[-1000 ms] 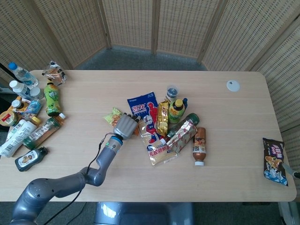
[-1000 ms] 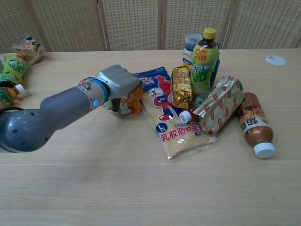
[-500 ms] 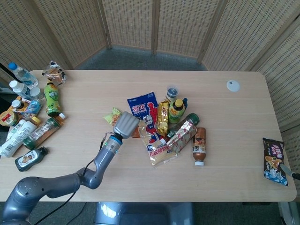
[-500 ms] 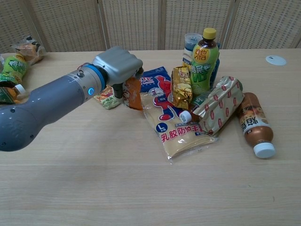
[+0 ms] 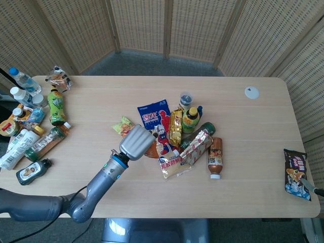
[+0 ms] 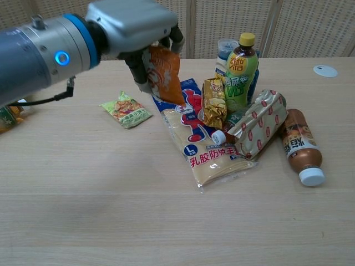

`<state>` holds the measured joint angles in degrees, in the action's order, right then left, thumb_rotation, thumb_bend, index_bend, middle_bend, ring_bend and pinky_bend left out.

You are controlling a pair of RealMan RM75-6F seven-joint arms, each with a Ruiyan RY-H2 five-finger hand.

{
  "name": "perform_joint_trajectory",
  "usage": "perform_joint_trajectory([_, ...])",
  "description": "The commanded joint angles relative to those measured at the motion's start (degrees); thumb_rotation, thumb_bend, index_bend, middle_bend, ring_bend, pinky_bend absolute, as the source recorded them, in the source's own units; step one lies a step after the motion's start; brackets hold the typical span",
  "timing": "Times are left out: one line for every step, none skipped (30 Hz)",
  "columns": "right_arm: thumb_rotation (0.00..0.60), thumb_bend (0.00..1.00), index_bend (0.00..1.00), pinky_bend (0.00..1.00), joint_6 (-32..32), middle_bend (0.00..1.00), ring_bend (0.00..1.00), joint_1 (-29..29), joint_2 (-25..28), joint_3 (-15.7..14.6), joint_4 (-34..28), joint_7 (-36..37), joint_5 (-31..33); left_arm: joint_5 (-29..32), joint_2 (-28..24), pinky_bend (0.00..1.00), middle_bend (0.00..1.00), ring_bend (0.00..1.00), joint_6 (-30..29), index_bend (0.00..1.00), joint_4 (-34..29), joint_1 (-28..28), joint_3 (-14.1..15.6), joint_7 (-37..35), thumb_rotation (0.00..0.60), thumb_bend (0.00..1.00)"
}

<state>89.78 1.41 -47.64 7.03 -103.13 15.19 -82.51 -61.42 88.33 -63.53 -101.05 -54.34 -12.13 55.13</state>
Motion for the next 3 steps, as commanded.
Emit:
perform_joint_trajectory([0.600, 0.00, 0.00, 0.00, 0.7, 0.00, 0.00, 0.3, 0.3, -0.1, -0.4, 0.2, -0.7, -1.0, -5.1, 0.78, 0.84, 0.84, -3.2, 0.64, -6.9, 0.4, -1.2, 3.3, 0.600, 0.00])
perform_joint_trajectory([0.600, 0.00, 0.00, 0.00, 0.9, 0.00, 0.00, 0.4, 0.4, -0.2, -0.5, 0.3, -0.8, -0.8, -5.5, 0.77, 0.84, 0.84, -3.5, 0.65, -7.8, 0.3, -1.4, 3.7, 0.600, 0.00])
perform_joint_trajectory([0.600, 0.00, 0.00, 0.00, 1.1, 0.00, 0.00, 0.5, 0.5, -0.2, -0.6, 0.4, -1.0, -0.5, -6.1, 0.77, 0.84, 0.84, -3.9, 0.64, -8.8, 0.2, -1.6, 4.4, 0.600, 0.00])
